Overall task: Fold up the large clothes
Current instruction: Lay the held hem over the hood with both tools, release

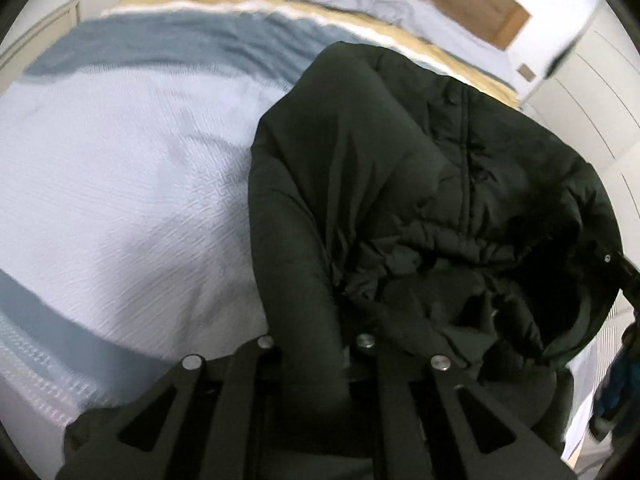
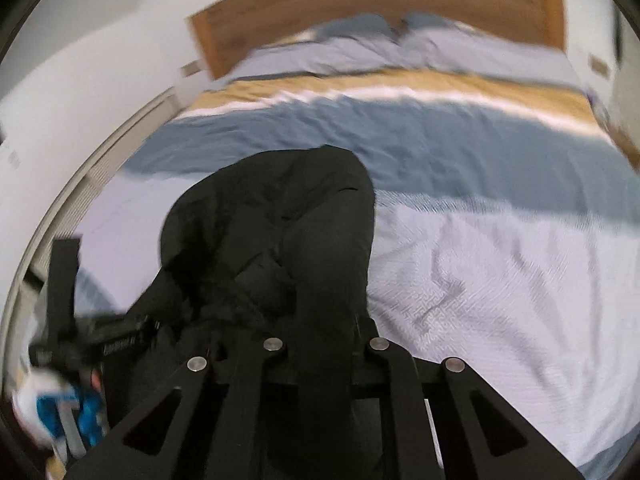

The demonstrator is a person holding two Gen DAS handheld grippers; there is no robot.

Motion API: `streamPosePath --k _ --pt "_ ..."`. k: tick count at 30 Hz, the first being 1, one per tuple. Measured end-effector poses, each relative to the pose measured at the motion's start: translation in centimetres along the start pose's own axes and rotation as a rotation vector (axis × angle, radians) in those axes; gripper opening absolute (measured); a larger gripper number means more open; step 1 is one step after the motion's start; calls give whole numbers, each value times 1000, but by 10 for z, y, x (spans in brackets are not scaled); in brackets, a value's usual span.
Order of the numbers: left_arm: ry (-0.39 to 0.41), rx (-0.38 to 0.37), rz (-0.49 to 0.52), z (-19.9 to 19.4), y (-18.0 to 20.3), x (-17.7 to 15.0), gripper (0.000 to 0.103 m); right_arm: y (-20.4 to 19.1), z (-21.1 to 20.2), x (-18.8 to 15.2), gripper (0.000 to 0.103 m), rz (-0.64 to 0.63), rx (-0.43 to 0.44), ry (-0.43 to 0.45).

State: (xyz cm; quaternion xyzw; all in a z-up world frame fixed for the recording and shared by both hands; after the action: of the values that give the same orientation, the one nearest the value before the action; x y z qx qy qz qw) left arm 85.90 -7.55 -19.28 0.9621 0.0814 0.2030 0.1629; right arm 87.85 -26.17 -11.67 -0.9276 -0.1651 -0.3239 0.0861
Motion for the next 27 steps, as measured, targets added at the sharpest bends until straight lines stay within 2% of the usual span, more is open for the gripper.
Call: streamPosePath --k 2,6,11,15,20,27 --pt "13 -29 -2 -21 0 -13 8 -15 -26 -10 11 -53 21 20" --pt "61 -82 6 -60 -9 -43 8 -34 -67 -36 11 -73 47 57" --pt "125 -207 -8 -108 -12 -83 8 -43 -112 -74 11 -19 71 103" --pt "130 -264 -18 -124 -18 -114 10 -45 -134 -105 12 42 85 116" --pt "101 -293 -64 -123 -30 -142 14 -45 -136 -158 14 125 91 88" --pt "87 -231 -21 -111 -45 -178 14 -32 -115 -221 14 237 62 43"
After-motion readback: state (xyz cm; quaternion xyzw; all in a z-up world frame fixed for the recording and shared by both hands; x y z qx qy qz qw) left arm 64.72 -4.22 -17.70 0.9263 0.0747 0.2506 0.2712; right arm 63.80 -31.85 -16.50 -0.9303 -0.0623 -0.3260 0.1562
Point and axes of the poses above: each gripper's, at about its wrist camera, not at the fingertips, and z roughly the way its jaws point, y to its right, x to its top, the point moved 10 cm from there along z, roughly the way its jaws point, and after that the axes turned 10 degrees about -z, right-handed, at the moved point
